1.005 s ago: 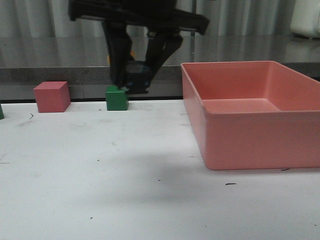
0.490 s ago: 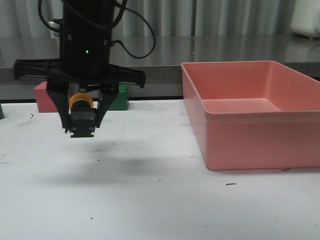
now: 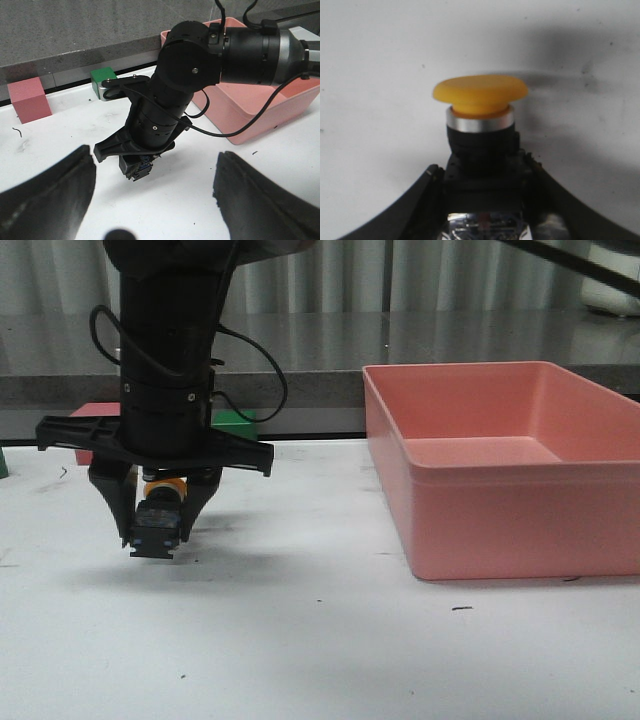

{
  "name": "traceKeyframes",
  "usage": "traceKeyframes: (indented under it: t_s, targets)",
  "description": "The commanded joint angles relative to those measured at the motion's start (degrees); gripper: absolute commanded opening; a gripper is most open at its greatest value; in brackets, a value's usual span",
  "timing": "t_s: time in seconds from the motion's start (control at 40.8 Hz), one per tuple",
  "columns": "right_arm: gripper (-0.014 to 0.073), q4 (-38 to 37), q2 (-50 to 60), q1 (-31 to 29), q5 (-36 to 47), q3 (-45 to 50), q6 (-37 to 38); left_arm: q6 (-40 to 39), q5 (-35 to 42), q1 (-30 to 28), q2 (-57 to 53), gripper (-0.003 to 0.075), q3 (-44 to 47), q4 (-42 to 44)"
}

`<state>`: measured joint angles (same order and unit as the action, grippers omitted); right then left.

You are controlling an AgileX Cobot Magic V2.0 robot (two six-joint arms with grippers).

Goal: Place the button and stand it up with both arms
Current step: 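Carry the button toward the cubes, lower it onto the table, release, then raise the right gripper away from the button lying on its side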

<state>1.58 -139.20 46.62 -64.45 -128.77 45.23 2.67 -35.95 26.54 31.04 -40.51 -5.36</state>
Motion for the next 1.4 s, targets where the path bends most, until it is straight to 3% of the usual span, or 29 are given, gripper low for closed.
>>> traceKeyframes:
  t_s: [0.0,0.294,0.564,0.76,1.201,1.373]
  targets:
    - [0.0311,0.0,3.6,-0.4,2.5,-2.2,1.6,-0.3,4.6,0.5,0.6,0.0493,-1.5,-0.8]
    - [0.0323,0.9,2.4,-0.4,2.5,-2.2,1.6,-0.3,4.6,0.5,0.6,0.0493,-1.5,-0.8]
    - [0.0493,1.1,2.3,-0.4,2.7,-2.2,1.6,-0.3,4.6,0.5,0.6,0.0494,-1.5,-0.8]
    - [0.051,0.6,3.1,-0.4,1.8,-2.2,0.5,-0.3,4.6,0.5,0.6,0.0493,-1.5,-0.8]
    - [0.051,-3.8,19.0,0.0,-5.0,-1.7,-26.4,-0.3,4.6,0.5,0.6,0.0493,-1.5,-0.8]
    - [0.051,-4.0,28.5,0.3,-6.6,3.1,-35.4,-0.3,4.6,0.5,0.6,0.0493,-1.5,-0.8]
